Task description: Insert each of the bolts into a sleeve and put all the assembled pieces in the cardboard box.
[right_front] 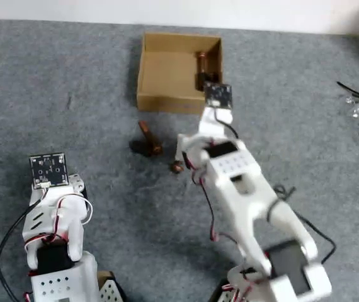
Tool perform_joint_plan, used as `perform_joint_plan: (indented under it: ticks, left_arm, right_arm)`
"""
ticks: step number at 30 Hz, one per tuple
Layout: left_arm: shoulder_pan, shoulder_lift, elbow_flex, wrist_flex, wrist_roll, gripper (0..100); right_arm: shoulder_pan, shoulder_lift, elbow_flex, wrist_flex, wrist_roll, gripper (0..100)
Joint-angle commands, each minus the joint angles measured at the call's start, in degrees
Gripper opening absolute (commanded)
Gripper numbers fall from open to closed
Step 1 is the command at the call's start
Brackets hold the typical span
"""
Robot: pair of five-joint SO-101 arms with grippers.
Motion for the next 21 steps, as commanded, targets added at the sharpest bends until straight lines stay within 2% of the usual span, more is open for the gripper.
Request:
perform_joint_plan:
  ticks: [1, 6, 10, 16, 18, 21]
  left_arm:
    - [-0.13, -0.66, -0.31, -1.14, -0.26, 1]
    - [-0.13, -0.66, -0.31, -1.14, -0.26, 1]
    - [-0.13, -0.66, -0.31, -1.14, -0.26, 1]
    - [-0.13, -0.66, -0.31, -1.14, -0.26, 1]
    - [-0.13, -0.66, -0.31, -1.14, -0.26, 1]
    - [-0.13, -0.66, -0.31, -1.14, -0.26, 1]
  right_arm:
    - [-1.27, 9.8, -9.36, 0.4, -0.88, 21.3]
    - [-4.79, 19.21, -15.43, 4.53, -5.8, 21.3]
    - [-8.4, 21.05, -16.75, 7.25, -6.68, 21.3]
    - [-7.34, 21.23, -16.48, 7.25, -6.77, 21.1]
    - [-7.08, 21.32, -15.96, 7.43, -6.77, 17.3]
    - [-6.73, 21.23, -14.46, 7.25, -6.77, 6.3]
